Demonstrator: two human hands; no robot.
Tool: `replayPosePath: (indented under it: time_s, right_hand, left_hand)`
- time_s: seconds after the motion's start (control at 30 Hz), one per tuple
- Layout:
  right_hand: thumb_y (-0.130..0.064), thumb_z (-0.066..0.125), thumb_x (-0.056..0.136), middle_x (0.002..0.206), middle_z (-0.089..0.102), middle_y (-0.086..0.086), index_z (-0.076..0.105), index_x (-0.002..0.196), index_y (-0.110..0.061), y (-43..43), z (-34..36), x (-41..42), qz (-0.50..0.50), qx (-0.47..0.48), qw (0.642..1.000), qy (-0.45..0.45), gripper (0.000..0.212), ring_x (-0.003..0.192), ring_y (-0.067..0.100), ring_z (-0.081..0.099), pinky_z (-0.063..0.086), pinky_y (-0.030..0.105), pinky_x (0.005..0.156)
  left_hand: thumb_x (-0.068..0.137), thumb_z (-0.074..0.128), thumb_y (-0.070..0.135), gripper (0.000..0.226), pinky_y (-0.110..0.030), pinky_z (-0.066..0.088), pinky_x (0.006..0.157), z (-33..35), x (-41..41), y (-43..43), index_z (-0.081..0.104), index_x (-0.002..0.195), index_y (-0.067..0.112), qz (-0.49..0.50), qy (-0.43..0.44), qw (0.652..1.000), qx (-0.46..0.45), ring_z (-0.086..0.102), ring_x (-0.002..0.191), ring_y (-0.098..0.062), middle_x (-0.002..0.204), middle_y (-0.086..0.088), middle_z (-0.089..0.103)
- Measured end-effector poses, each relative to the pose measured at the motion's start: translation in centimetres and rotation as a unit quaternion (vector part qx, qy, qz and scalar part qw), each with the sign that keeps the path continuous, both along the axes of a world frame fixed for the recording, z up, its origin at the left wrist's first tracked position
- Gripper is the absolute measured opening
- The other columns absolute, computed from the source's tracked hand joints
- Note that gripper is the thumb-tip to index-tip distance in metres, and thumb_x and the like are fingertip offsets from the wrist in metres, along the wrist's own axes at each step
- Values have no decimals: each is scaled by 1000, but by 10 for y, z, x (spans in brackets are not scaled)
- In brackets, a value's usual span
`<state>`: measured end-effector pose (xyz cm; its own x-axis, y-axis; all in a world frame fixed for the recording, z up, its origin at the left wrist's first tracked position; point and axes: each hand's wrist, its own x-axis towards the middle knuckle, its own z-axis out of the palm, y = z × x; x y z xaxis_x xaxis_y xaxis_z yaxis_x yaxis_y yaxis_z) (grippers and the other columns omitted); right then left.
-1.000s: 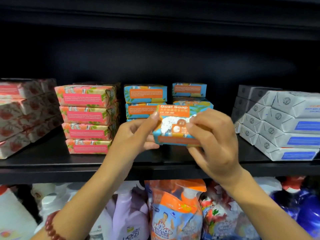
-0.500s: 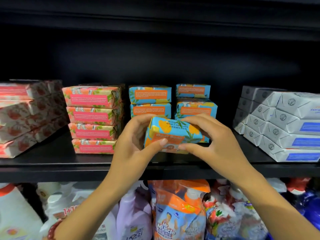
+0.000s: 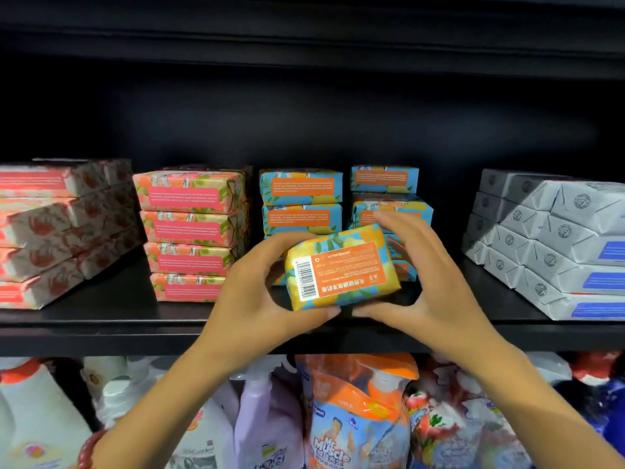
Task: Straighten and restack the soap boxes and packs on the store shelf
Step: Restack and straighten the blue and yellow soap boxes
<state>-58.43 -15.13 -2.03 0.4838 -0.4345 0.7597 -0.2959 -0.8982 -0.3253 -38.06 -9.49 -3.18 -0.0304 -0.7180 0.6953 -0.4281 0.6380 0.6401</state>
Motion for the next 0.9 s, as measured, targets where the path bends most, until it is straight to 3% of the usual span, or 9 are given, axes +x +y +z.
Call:
replayPosePath:
  time_s: [0.1, 0.2, 0.27, 0.33, 0.43, 0.57, 0.67, 0.77, 0.9]
  right_hand:
    - [-47, 77, 54, 132, 45, -21, 35, 134, -37, 1, 3, 1, 32, 160, 985, -46, 91, 120, -8, 45, 40, 11, 96]
    - [-43, 77, 59, 121, 54, -19, 50, 121, -36, 2, 5, 5, -14, 134, 990, -38, 68, 111, -3, 53, 46, 18, 93]
    - [-28, 83, 61, 110, 59, -17, 54, 108, -35, 4, 6, 8, -6, 116, 991, -62, 56, 103, -3, 57, 48, 14, 85]
    - [-18, 84, 64, 101, 58, -16, 54, 100, -28, 7, 4, 9, -22, 32, 996, -77, 48, 98, -6, 55, 43, 5, 78]
    - [-2, 77, 68, 99, 54, -8, 50, 99, -17, 8, -6, 14, -37, -99, 991, -80, 44, 98, 0, 53, 43, 8, 81]
    - [16, 71, 63, 106, 52, 2, 44, 99, -13, 7, -17, 21, -21, -154, 985, -74, 53, 106, 14, 54, 47, 21, 84]
    - [1, 76, 67, 113, 53, 4, 45, 105, -14, 6, -21, 17, -32, -109, 993, -42, 51, 110, 12, 52, 47, 24, 83]
    - [-28, 78, 74, 114, 54, -7, 53, 115, -16, 5, -24, 4, -61, -27, 998, -15, 50, 109, 3, 50, 43, 17, 90]
    - [-61, 60, 68, 112, 57, -18, 60, 113, -24, 3, -28, -11, -91, 43, 993, 59, 58, 107, -3, 50, 39, 11, 91]
  left_hand:
    - [62, 82, 22, 63, -29, 49, 92, 2, -1, -3, 53, 117, 24, 56, -95, 989, -98, 55, 114, -7, 119, 12, 57]
    - [69, 79, 18, 56, -28, 42, 100, 0, -3, -6, 53, 119, 15, 64, -151, 973, -161, 49, 121, -9, 124, 4, 55]
    - [70, 79, 21, 59, -31, 38, 104, -1, -1, -6, 52, 122, 17, 67, -168, 970, -164, 44, 126, -9, 130, 3, 51]
    - [68, 80, 34, 69, -32, 38, 105, -2, 1, -2, 46, 128, 26, 52, -145, 980, -125, 40, 131, -10, 136, 10, 45]
    - [63, 75, 55, 73, -36, 47, 98, 0, 3, 7, 46, 128, 37, 53, -54, 997, -18, 49, 123, -6, 128, 21, 49]
    - [52, 80, 50, 63, -38, 54, 87, 2, 5, 10, 63, 110, 31, 18, 15, 996, 90, 64, 101, -7, 108, 12, 68]
    - [49, 86, 44, 62, -25, 55, 79, 0, 11, 14, 64, 105, 29, 26, 28, 995, 92, 67, 95, -7, 102, 13, 70]
    - [49, 90, 48, 65, -12, 50, 72, -3, 18, 16, 61, 106, 33, 88, 1, 992, 88, 65, 91, 2, 100, 21, 68]
    - [53, 79, 54, 63, -27, 54, 82, -10, 21, 14, 58, 110, 37, 150, -71, 981, 98, 62, 96, -1, 104, 16, 66]
